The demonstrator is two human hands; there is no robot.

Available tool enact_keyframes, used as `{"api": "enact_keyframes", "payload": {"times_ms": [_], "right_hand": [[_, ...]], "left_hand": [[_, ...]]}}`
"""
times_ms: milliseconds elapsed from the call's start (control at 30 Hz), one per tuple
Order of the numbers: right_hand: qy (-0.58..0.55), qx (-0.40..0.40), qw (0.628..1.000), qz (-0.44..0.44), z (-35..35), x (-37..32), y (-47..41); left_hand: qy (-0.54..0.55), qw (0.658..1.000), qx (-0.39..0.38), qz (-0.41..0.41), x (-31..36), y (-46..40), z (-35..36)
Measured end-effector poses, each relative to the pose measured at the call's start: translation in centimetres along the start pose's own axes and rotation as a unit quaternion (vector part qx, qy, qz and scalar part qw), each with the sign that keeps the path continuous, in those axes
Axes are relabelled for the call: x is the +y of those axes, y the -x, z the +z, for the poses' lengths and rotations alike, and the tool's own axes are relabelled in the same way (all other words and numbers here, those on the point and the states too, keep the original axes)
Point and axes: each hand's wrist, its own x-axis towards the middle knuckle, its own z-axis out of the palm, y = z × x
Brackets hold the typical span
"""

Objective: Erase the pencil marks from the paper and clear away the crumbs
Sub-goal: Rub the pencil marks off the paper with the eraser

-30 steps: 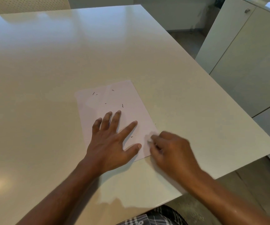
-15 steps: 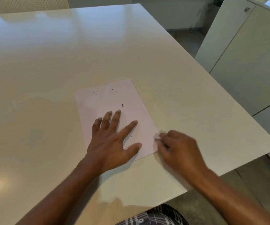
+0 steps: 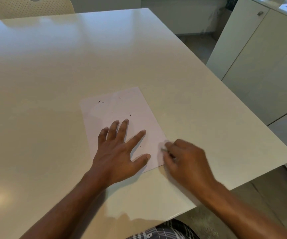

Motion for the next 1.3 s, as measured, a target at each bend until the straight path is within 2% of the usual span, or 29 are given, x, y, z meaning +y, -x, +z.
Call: {"api": "enact_keyframes", "payload": {"times_ms": [67,200,333,433,500,567,600,633,700,800,867,967,1067,1200,1300], "right_hand": [[-0.003,-0.034,0.999,-0.028,0.3,-0.7,0.6],[0.047,0.039,0.997,0.046,-0.1,2.9,-2.5],[-0.06,0.024,0.998,0.023,0.7,0.4,-2.8],[-0.11,0.019,0.993,0.047,2.0,-0.2,-2.2],[-0.116,0.029,0.991,0.059,2.4,0.1,-2.2],[-0.107,0.032,0.992,0.051,2.4,-0.1,-2.2],[-0.102,0.035,0.993,0.048,2.3,-0.2,-2.1],[-0.101,0.038,0.993,0.047,2.3,-0.3,-2.2],[-0.101,0.046,0.993,0.051,2.3,-0.2,-2.3],[-0.102,0.043,0.992,0.054,2.3,-0.4,-2.2],[-0.106,0.037,0.992,0.052,2.2,-0.5,-2.1],[-0.098,0.03,0.993,0.05,2.1,-0.7,-2.2],[-0.088,0.026,0.996,-0.018,2.4,-3.0,-1.5],[-0.095,-0.085,0.984,-0.128,3.0,-7.1,0.3],[-0.05,-0.055,0.993,-0.089,3.3,-4.6,-2.5]], "left_hand": [[0.003,1.0,0.0,-0.003,0.1,0.0,0.0],[0.017,1.0,0.0,0.002,0.0,0.0,0.0],[0.041,0.999,0.014,-0.001,-0.1,0.0,0.0],[0.129,0.989,0.069,-0.015,-0.7,-0.1,0.4],[0.251,0.955,0.153,-0.039,-1.1,-0.2,0.4],[0.378,0.897,0.214,-0.084,-1.2,0.1,-0.2],[0.413,0.875,0.231,-0.099,-1.4,0.3,-0.8],[0.418,0.869,0.245,-0.102,-1.9,0.7,-1.3],[0.359,0.896,0.245,-0.085,-4.0,2.0,-1.6],[0.2,0.971,0.117,-0.054,-6.6,5.0,-2.0],[0.134,0.989,0.035,-0.042,-7.0,6.6,-2.0],[0.083,0.995,-0.026,-0.04,-6.7,7.6,-1.5],[0.059,0.997,-0.036,-0.041,-6.9,7.4,-1.5],[0.037,0.997,-0.058,-0.026,-7.0,7.5,-1.5],[0.051,0.997,-0.054,-0.022,-7.0,7.4,-1.6]]}}
